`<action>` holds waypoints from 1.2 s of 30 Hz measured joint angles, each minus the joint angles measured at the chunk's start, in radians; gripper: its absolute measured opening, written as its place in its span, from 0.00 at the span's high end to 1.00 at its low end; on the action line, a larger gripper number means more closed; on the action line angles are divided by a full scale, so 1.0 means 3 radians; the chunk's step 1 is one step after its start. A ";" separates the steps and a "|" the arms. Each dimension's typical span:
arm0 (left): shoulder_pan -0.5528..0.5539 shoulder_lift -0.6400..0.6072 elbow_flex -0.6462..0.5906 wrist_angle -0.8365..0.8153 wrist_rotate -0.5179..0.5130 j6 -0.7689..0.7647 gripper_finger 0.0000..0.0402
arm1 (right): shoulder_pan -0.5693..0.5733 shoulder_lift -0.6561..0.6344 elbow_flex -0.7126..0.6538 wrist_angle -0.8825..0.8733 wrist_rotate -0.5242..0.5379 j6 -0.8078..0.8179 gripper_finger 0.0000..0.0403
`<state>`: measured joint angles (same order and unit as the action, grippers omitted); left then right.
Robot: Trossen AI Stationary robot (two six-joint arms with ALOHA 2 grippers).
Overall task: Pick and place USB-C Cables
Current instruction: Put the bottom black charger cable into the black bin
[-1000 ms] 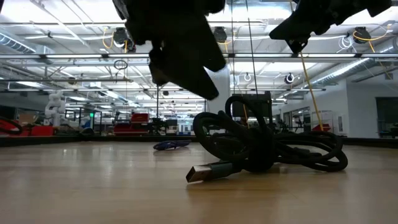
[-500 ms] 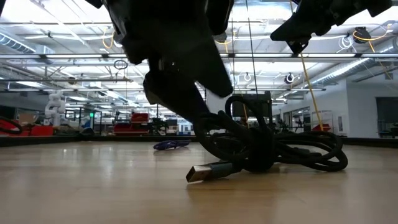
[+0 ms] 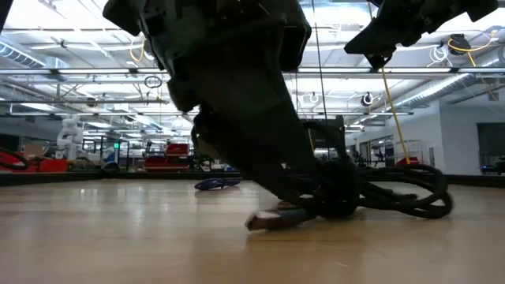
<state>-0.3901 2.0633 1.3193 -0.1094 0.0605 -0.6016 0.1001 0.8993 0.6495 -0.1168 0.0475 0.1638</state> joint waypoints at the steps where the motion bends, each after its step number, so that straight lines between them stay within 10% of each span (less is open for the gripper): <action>1: 0.0009 -0.0005 0.0001 0.0008 0.0001 0.0028 0.55 | 0.0000 0.0000 0.0000 -0.0013 0.0000 0.0000 1.00; 12: 0.0083 -0.0007 0.0001 -0.0064 0.0132 0.0282 0.95 | 0.0000 0.0000 0.0000 -0.0057 -0.0001 -0.0052 1.00; 36: -0.0033 -0.1650 0.0001 -0.1706 0.0143 -0.0063 0.92 | 0.0000 0.0000 0.0000 -0.0109 0.0005 -0.0089 1.00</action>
<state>-0.3999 1.5682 1.3197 -0.6213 0.1034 -0.6205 0.1001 0.8993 0.6495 -0.1495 0.0490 0.1371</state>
